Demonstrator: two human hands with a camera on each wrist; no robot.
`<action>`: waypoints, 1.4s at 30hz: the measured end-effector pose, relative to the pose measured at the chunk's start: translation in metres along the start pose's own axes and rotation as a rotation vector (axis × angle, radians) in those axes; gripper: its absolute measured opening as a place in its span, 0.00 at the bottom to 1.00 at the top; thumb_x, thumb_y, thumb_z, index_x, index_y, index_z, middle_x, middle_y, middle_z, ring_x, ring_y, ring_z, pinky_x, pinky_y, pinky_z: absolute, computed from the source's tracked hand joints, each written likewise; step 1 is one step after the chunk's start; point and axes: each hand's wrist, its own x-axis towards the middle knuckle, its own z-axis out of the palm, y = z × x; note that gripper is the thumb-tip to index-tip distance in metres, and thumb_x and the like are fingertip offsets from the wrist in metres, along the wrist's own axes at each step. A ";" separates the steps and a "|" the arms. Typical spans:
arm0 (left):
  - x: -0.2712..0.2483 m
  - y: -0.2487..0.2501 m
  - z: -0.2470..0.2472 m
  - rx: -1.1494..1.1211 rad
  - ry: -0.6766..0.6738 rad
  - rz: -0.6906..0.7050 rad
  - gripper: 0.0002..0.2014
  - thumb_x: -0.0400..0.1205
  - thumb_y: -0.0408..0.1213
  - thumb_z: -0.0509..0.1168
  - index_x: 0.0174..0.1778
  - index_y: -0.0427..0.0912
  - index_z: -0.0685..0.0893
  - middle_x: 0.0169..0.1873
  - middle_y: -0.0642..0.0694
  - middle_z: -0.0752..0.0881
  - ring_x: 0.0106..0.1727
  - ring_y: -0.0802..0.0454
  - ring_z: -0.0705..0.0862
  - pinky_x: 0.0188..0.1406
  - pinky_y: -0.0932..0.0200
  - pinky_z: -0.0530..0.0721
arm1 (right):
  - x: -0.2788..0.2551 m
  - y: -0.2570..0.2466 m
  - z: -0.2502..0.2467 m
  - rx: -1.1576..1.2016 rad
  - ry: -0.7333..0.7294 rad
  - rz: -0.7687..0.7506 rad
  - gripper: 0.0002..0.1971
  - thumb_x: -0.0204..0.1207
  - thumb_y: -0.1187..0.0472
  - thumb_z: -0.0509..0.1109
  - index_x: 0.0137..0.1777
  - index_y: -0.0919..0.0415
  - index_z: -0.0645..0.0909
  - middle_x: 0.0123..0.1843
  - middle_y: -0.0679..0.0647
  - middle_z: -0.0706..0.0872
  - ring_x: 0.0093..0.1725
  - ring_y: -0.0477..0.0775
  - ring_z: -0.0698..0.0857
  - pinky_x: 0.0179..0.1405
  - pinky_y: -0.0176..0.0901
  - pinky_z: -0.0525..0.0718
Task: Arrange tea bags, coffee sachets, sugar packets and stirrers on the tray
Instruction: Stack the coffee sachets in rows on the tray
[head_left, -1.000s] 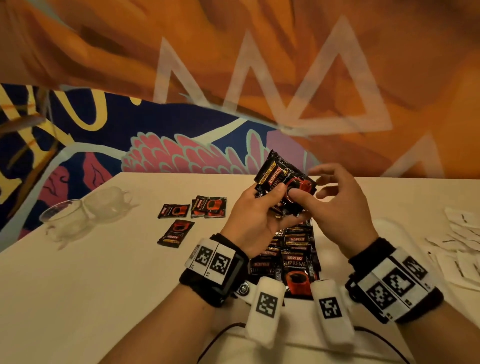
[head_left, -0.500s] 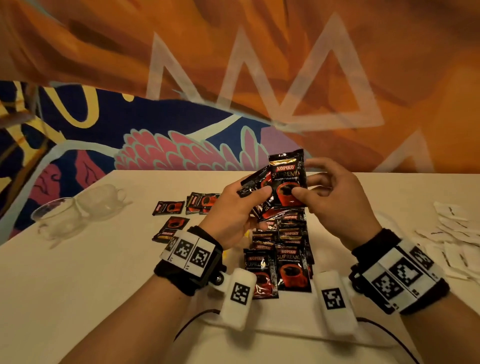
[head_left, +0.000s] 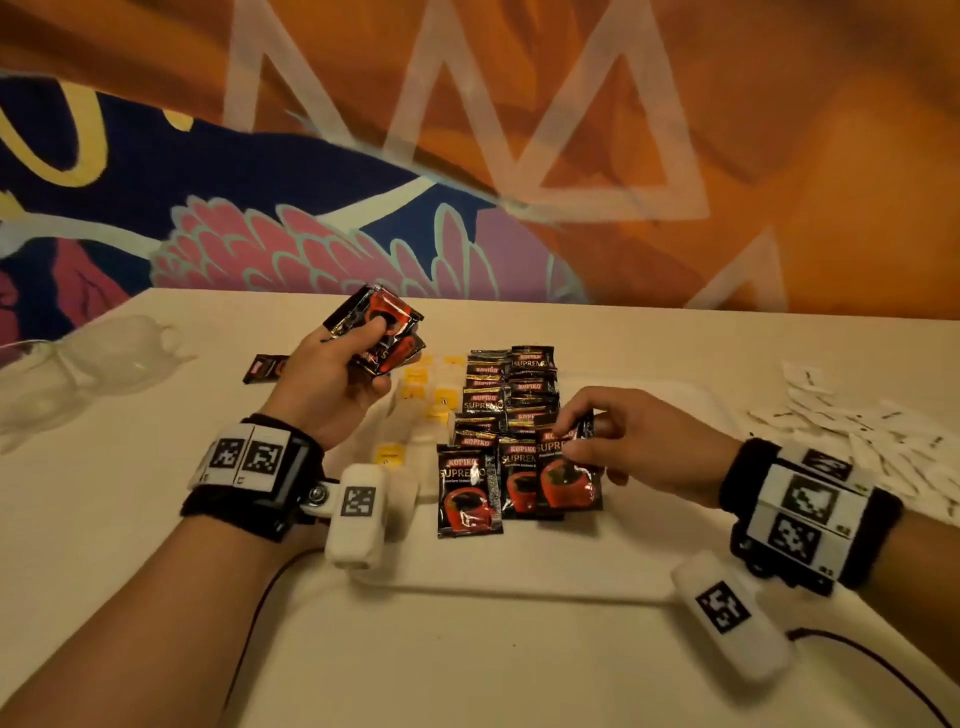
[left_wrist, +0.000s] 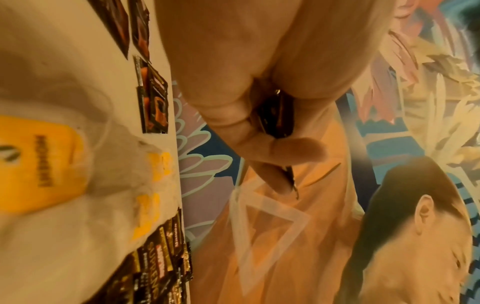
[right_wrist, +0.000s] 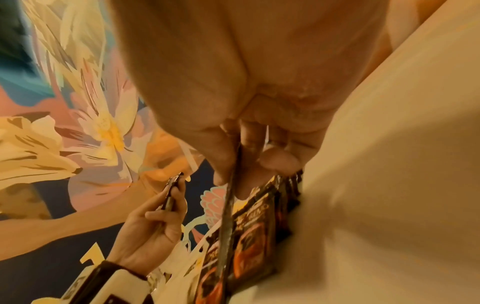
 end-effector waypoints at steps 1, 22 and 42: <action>-0.001 -0.002 -0.001 0.011 0.000 -0.007 0.13 0.84 0.33 0.61 0.64 0.38 0.79 0.47 0.40 0.89 0.41 0.47 0.90 0.16 0.68 0.74 | 0.000 0.000 0.003 -0.014 -0.020 -0.004 0.06 0.75 0.65 0.74 0.48 0.54 0.83 0.27 0.53 0.78 0.26 0.49 0.74 0.30 0.43 0.75; -0.014 -0.012 -0.002 0.069 -0.055 -0.063 0.08 0.82 0.32 0.65 0.56 0.37 0.81 0.40 0.41 0.90 0.43 0.46 0.90 0.15 0.67 0.74 | 0.003 -0.030 0.017 -0.584 0.019 -0.014 0.13 0.70 0.48 0.78 0.54 0.46 0.86 0.47 0.36 0.71 0.40 0.36 0.74 0.38 0.27 0.72; -0.040 0.028 0.026 0.439 -0.300 0.082 0.19 0.75 0.42 0.69 0.61 0.41 0.82 0.45 0.43 0.88 0.40 0.49 0.86 0.19 0.61 0.77 | 0.021 -0.089 0.025 0.267 0.415 -0.224 0.11 0.73 0.66 0.76 0.35 0.57 0.77 0.32 0.54 0.82 0.35 0.58 0.87 0.31 0.47 0.84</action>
